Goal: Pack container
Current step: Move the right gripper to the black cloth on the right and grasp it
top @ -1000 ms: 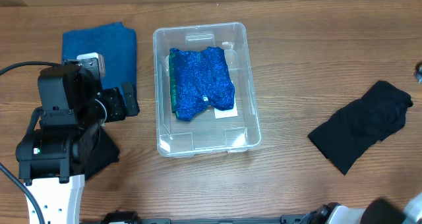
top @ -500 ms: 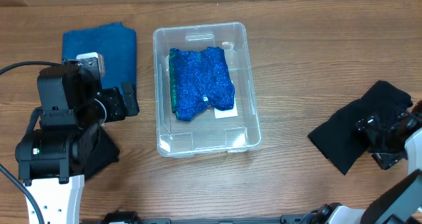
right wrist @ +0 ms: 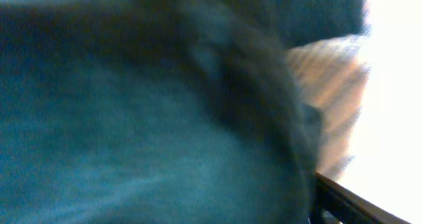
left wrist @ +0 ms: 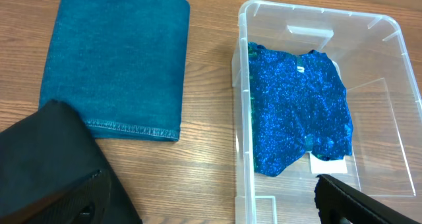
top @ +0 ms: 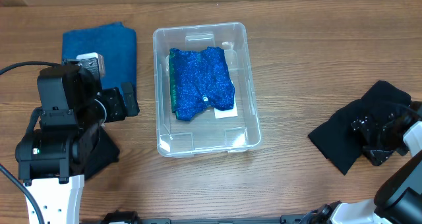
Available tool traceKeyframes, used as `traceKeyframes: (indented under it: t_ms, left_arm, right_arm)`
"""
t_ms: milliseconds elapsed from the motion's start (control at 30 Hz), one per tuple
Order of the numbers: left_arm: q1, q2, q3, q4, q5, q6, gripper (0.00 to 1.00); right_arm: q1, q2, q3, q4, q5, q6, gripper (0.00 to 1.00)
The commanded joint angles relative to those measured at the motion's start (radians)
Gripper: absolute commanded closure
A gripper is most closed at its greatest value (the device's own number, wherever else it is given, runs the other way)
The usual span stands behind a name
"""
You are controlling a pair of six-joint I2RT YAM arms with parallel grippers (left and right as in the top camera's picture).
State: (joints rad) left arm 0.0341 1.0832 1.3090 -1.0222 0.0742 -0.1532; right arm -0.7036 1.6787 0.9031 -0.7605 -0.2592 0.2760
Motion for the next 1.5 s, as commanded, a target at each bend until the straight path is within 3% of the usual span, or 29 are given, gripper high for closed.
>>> traceKeyframes:
  t_ms: [0,200,267,333,400,933,1200,1467]
  left_arm:
    - [-0.001,0.003,0.022,0.000,-0.007,0.019,0.00]
    - [-0.001,0.003,0.022,0.001,-0.007,0.019,0.00]
    - [-0.001,0.003,0.022,0.001,-0.007,0.019,0.00]
    - [-0.001,0.003,0.022,0.001,-0.007,0.019,0.00]
    - [-0.001,0.003,0.022,0.001,-0.007,0.019,0.00]
    - [-0.001,0.003,0.022,0.002,-0.007,0.019,0.00]
    - [-0.001,0.003,0.022,0.002,-0.007,0.019,0.00]
    - [-0.001,0.003,0.022,0.002,-0.007,0.019,0.00]
  right_arm:
    - [0.002,0.051,-0.019,0.009,-0.103,-0.045,0.25]
    - [0.002,0.051,-0.019,0.008,-0.103,-0.045,0.70]
    - [0.002,0.051,-0.019,0.008,-0.102,-0.045,0.82]
    - [0.002,0.051,-0.019,0.009,-0.102,-0.046,0.85]
    - [0.002,0.051,-0.019,0.010,-0.103,-0.045,0.95]
    - [0.002,0.051,-0.019,0.023,-0.138,-0.051,0.96]
    - [0.002,0.037,0.005,0.026,-0.335,-0.099,0.96]
    - [0.101,-0.111,0.213,-0.172,-0.397,-0.163,0.96]
